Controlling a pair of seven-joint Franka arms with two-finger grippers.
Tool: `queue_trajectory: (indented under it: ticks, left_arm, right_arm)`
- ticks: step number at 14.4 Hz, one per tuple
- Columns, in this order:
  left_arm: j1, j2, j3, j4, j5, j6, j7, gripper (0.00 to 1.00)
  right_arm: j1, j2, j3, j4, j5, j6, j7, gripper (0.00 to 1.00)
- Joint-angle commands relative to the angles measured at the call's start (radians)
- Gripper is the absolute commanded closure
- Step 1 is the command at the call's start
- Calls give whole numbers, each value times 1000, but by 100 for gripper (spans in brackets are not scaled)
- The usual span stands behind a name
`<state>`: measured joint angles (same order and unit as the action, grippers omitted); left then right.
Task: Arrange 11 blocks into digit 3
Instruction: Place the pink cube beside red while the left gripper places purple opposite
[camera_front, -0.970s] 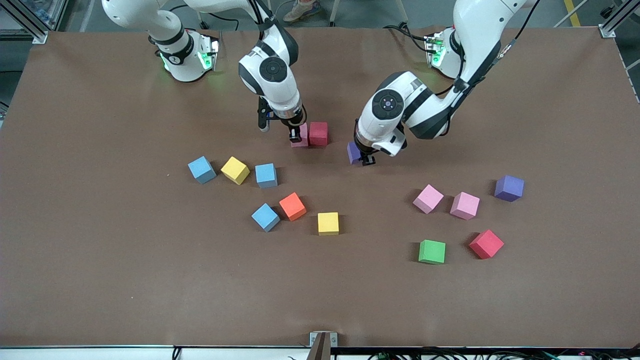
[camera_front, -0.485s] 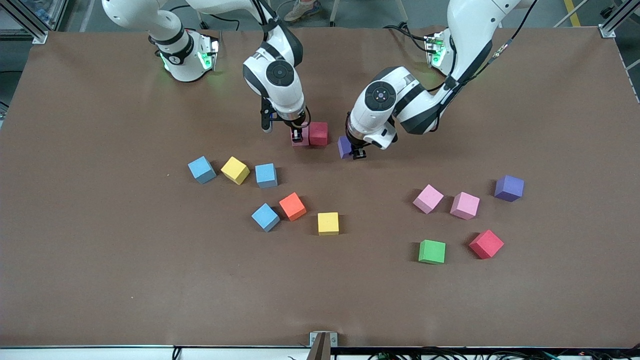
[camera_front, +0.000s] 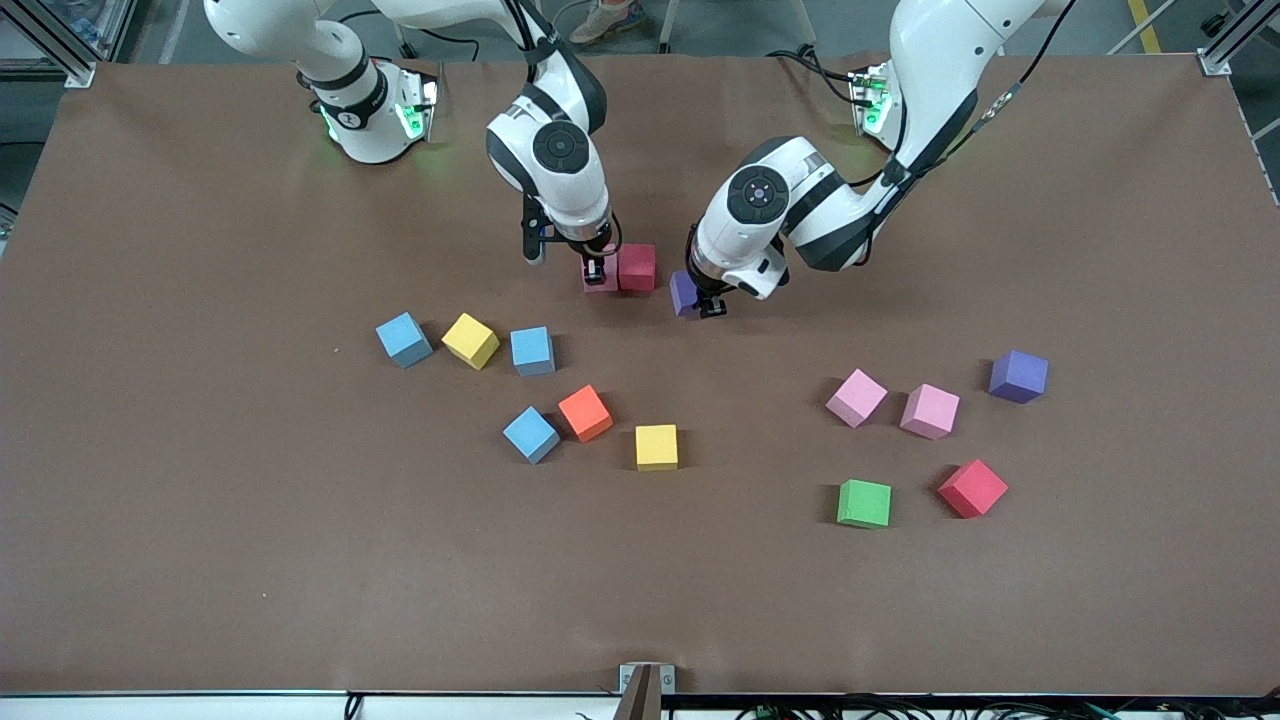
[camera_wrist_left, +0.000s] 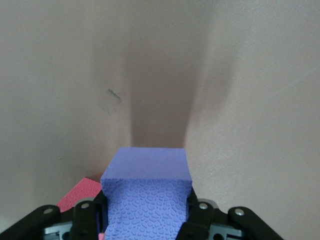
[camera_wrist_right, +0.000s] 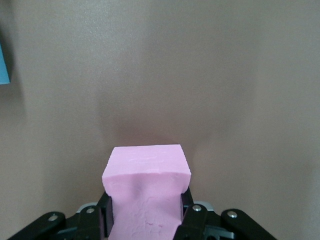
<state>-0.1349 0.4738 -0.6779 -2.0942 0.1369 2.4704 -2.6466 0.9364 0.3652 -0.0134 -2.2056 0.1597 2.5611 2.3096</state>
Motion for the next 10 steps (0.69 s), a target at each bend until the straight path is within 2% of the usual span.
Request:
queue_trajectory:
  ticks: [1,10]
  left_arm:
    - [-2,2,-6,-4,-17,10,8,66]
    - [-51,14,-3,-13,-5,30,-3,66]
  right_arm:
    - [27,58,1,12,24,16,21,100]
    - [29,58,1,18,24,18,33,100]
